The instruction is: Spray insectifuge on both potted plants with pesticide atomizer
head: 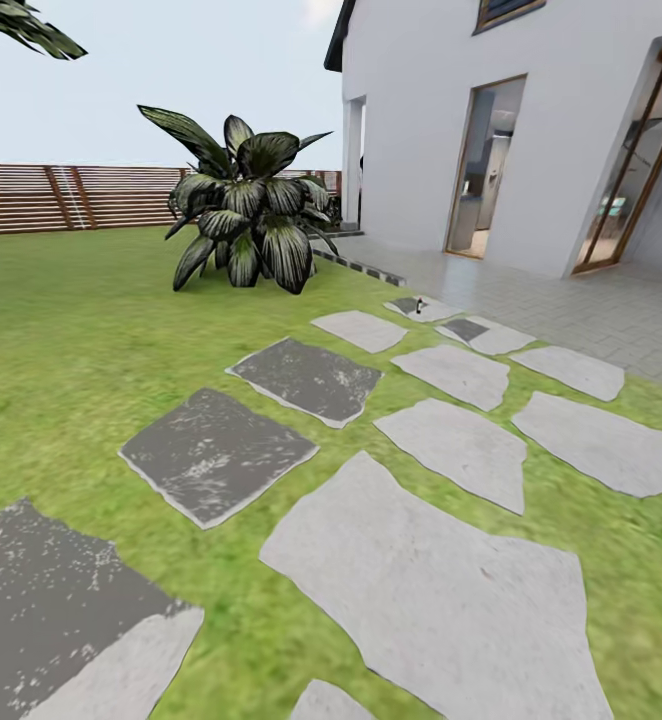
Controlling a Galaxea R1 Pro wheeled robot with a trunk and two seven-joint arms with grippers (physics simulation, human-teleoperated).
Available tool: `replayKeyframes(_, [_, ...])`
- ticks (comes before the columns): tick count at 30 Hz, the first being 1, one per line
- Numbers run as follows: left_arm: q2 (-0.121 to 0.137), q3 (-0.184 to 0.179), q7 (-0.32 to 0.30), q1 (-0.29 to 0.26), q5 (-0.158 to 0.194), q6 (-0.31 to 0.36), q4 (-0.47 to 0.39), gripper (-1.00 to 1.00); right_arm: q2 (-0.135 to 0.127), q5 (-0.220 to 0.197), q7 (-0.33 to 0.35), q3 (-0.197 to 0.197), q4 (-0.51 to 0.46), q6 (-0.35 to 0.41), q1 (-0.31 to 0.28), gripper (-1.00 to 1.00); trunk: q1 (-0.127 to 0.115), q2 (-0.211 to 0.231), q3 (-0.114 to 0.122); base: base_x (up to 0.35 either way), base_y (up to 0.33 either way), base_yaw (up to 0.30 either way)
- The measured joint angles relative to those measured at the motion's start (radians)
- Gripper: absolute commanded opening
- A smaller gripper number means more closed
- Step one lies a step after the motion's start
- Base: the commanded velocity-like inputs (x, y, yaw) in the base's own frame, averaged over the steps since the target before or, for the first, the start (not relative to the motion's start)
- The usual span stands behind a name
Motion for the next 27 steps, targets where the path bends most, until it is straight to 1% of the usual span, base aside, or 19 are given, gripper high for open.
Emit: replayKeyframes(27, [0.0,0.0,0.0,0.0,0.0,0.0,0.0,1.0,0.0,0.0,0.0,0.001,0.0,-0.001,0.0,1.0,0.0,0.0,0.0,0.282,0.0,0.0])
